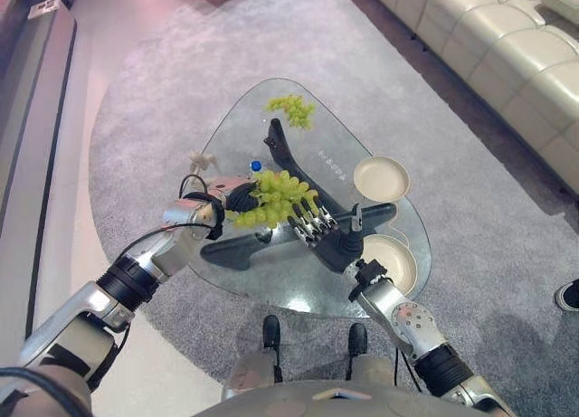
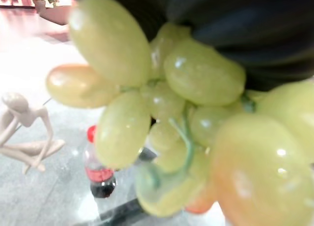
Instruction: Pick up fruits into the plate
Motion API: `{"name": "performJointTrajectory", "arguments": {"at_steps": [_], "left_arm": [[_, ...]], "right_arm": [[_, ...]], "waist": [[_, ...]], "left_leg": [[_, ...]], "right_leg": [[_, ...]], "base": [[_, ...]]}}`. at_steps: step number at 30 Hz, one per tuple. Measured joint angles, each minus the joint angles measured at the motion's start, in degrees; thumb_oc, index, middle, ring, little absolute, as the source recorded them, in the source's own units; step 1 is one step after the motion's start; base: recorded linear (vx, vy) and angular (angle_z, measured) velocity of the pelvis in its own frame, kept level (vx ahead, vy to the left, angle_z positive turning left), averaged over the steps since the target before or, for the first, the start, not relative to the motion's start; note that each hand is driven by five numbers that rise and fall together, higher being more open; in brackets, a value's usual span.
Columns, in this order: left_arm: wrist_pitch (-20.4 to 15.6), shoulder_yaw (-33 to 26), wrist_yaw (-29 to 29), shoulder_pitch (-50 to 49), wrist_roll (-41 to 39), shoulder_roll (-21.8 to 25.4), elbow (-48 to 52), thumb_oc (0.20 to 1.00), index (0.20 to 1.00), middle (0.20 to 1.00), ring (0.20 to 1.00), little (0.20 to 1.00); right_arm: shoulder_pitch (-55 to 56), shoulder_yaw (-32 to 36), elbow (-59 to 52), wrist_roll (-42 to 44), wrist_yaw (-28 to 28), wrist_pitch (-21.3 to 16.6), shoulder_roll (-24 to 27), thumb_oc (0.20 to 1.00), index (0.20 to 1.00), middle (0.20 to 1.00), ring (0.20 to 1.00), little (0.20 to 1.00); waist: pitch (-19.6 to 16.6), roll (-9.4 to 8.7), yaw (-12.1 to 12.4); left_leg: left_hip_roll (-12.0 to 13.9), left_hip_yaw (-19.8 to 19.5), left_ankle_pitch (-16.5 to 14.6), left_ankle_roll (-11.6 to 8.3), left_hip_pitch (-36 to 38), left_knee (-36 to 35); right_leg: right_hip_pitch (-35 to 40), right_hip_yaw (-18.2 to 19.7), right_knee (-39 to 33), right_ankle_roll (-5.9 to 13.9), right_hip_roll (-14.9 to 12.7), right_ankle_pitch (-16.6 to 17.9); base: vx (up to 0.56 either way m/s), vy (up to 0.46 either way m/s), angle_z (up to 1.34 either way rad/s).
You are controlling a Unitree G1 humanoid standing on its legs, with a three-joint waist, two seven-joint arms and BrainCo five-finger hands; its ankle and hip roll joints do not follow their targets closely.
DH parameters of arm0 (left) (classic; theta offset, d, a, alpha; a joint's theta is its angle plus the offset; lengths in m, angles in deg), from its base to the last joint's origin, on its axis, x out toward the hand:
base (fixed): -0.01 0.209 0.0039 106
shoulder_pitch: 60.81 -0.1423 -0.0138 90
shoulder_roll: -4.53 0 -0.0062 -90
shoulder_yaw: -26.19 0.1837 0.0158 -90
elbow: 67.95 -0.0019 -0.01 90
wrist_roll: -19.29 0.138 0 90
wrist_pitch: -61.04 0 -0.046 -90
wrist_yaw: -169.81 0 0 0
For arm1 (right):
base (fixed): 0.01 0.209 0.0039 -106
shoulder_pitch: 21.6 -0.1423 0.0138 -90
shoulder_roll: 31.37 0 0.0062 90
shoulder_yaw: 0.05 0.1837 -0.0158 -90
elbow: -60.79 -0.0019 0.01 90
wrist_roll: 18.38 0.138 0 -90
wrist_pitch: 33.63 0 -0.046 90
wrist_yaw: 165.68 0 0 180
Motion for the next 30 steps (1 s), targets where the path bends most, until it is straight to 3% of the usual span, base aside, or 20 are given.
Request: {"name": "performJointTrajectory", "arguments": {"at_steps": [12,18,30], "left_arm": [[3.7,0.1,0.1,-1.7,1.0,-1.1,0.0,0.200,0.200,0.200,0.200,0.200],[3.7,-0.4,3.3,-1.8,-0.8,-1.0,0.0,0.200,0.200,0.200,0.200,0.200],[3.3,-5.0,3.6,-2.3,-4.7,-0.9,3.7,0.200,0.200,0.200,0.200,0.200]], "right_arm": [[0.0,-2.8,-2.4,2.2,3.8,-1.3,0.0,1.000,1.000,1.000,1.000,1.000],[0.1,-3.3,-2.4,1.5,5.0,-2.4,0.1,1.000,1.000,1.000,1.000,1.000],[2.1,-3.3,-2.4,-4.1,4.8,-2.9,-0.1,1.000,1.000,1.000,1.000,1.000]], "waist": [[-1.5,-0.11,0.6],[-2.9,-0.15,0.6],[-2.9,-0.15,0.7]], "left_leg": [[0.0,0.1,-0.3,-0.03,0.9,-0.2],[0.0,0.1,-0.2,0.15,1.1,-0.2],[0.0,-0.2,-0.6,0.34,1.7,-0.2]], "right_leg": [[0.9,0.1,0.0,0.00,0.0,0.0],[1.1,0.1,0.0,0.02,0.0,0.0],[1.9,0.0,0.0,0.27,-0.1,-0.2]], "base": [[0.01,-0.001,0.00],[0.04,0.015,-0.01],[0.04,0.007,0.02]]}}
